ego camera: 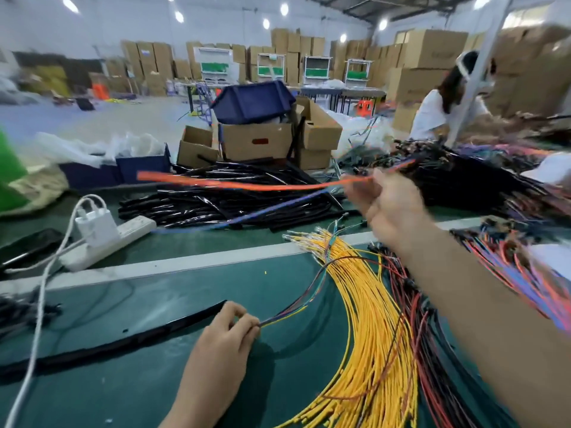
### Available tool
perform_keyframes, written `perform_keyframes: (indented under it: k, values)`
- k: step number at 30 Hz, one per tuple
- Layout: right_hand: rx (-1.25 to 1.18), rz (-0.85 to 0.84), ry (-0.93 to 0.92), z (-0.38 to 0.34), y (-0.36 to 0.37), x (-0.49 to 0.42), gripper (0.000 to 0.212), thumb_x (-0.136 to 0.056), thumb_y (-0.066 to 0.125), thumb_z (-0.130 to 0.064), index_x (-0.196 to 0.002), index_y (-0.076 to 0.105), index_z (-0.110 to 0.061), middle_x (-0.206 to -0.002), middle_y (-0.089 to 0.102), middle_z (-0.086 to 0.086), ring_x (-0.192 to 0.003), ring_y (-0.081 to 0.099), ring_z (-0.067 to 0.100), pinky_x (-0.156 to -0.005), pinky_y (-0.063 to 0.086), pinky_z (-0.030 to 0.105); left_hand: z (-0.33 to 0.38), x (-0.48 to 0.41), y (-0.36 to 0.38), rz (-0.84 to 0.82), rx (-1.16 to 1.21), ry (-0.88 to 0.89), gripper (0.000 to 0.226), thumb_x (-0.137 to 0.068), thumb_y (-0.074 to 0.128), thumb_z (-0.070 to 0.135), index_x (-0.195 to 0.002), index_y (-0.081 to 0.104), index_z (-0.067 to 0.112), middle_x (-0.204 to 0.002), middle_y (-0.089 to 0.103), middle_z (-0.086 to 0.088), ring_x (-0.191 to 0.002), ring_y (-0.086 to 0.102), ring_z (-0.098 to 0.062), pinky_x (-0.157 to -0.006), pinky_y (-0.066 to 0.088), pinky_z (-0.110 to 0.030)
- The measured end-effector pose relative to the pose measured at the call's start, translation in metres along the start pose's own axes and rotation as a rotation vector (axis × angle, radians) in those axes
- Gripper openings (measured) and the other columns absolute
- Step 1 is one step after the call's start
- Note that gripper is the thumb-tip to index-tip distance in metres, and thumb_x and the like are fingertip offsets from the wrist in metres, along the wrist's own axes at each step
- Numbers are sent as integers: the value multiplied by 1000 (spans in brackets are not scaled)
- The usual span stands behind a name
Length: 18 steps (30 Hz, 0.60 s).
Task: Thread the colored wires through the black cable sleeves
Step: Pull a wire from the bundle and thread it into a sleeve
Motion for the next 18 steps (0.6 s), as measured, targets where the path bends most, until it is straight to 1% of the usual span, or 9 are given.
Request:
perform_keyframes:
  k: [2, 4, 7, 9, 10, 12, 14, 15, 18]
  values:
    - [69, 15, 189, 62, -19, 22, 13, -103, 35, -9, -93, 43, -6, -62, 68, 17, -52, 67, 19, -48, 55, 25, 5, -1, 1, 65, -39, 75, 17, -91, 51, 30, -80, 60, 21, -91, 48, 7, -62, 54, -16, -44, 50, -35]
    - [107, 56, 294, 112, -42, 40, 11, -103, 35, -9, -98, 44, -5, -64, 66, 17, -47, 63, 17, -46, 55, 24, 7, -1, 3, 130, -64, 166, 22, -92, 43, 38, -81, 57, 24, -94, 45, 8, -67, 48, -13, -45, 48, -33]
    - [230, 78, 351, 131, -66, 42, 19, -103, 37, -13, -88, 46, -7, -57, 67, 13, -40, 58, 14, -40, 48, 19, 5, 0, 6, 205, -191, 306, 49, -99, 32, 39, -71, 66, 19, -104, 52, 6, -75, 42, -16, -67, 40, -31]
    - [279, 58, 319, 127, -70, 37, 20, -103, 37, -14, -87, 47, -8, -54, 66, 11, -38, 55, 12, -38, 44, 18, 3, -3, 4, 257, -260, 284, 57, -100, 25, 42, -65, 66, 24, -112, 65, 2, -90, 49, -18, -79, 34, -32]
    - [275, 60, 303, 124, -72, 32, 21, -103, 36, -13, -87, 48, -8, -52, 64, 9, -37, 53, 11, -37, 42, 17, 3, -6, 2, 288, -262, 262, 56, -100, 24, 43, -66, 65, 27, -108, 70, 1, -95, 50, -16, -84, 30, -32]
    - [238, 86, 290, 113, -77, 24, 21, -103, 36, -13, -88, 51, -9, -49, 59, 5, -35, 48, 8, -34, 37, 14, 1, -10, 1, 334, -223, 254, 43, -101, 23, 43, -79, 57, 31, -91, 73, 7, -88, 52, -3, -88, 26, -27]
    - [193, 92, 290, 106, -84, 20, 23, -104, 35, -13, -92, 54, -9, -49, 54, 2, -36, 45, 5, -33, 34, 13, 1, -11, -2, 305, -174, 285, 30, -102, 24, 42, -88, 49, 33, -74, 71, 12, -71, 49, 4, -75, 31, -17]
    - [170, 92, 294, 106, -86, 21, 24, -104, 35, -14, -94, 56, -8, -50, 53, 2, -37, 45, 5, -33, 34, 13, -1, -9, -2, 266, -152, 295, 28, -102, 25, 42, -90, 48, 33, -70, 69, 15, -65, 47, 3, -66, 34, -14]
    - [112, 80, 299, 109, -89, 21, 25, -104, 35, -15, -99, 59, -8, -52, 53, 2, -38, 44, 5, -34, 36, 15, -3, -5, -7, 201, -61, 216, 32, -98, 27, 51, -94, 53, 34, -81, 62, 21, -51, 51, 1, -50, 44, -13]
Point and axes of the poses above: each hand's wrist, its own x-axis away from the middle knuckle, its own y-axis out of the palm, z = x × y, the point moved 3 cm from there along -x, towards the middle knuckle
